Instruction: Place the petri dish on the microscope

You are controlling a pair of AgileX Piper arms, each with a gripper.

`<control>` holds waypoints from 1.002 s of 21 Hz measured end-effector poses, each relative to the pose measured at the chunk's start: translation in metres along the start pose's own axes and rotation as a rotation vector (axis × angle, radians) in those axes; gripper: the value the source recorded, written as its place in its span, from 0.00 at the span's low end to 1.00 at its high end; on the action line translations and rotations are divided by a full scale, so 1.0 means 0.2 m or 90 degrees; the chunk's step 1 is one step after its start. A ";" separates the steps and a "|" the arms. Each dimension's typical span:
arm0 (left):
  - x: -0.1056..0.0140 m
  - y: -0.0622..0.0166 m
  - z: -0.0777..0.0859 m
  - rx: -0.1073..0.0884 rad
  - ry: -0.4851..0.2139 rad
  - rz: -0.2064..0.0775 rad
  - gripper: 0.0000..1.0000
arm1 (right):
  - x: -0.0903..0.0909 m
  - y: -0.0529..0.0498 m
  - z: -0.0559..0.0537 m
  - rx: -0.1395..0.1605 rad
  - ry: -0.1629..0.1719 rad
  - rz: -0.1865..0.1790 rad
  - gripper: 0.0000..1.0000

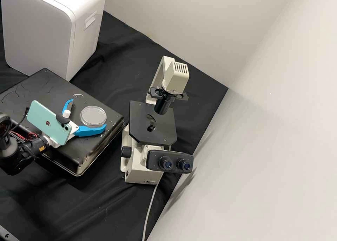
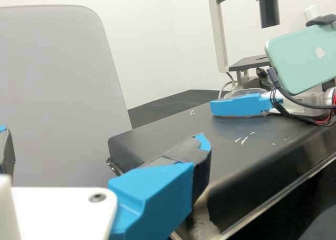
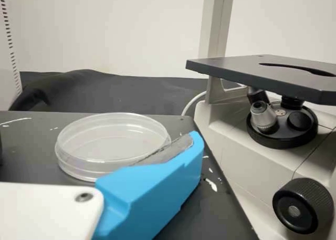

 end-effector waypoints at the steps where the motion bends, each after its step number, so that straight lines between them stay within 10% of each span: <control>1: 0.00 0.000 0.00 0.000 0.000 0.000 1.00 | 0.00 0.00 0.00 0.000 0.000 0.000 1.00; 21: 0.01 -0.004 -0.02 0.009 0.012 0.000 1.00 | 0.10 0.03 0.06 0.002 -0.024 0.036 1.00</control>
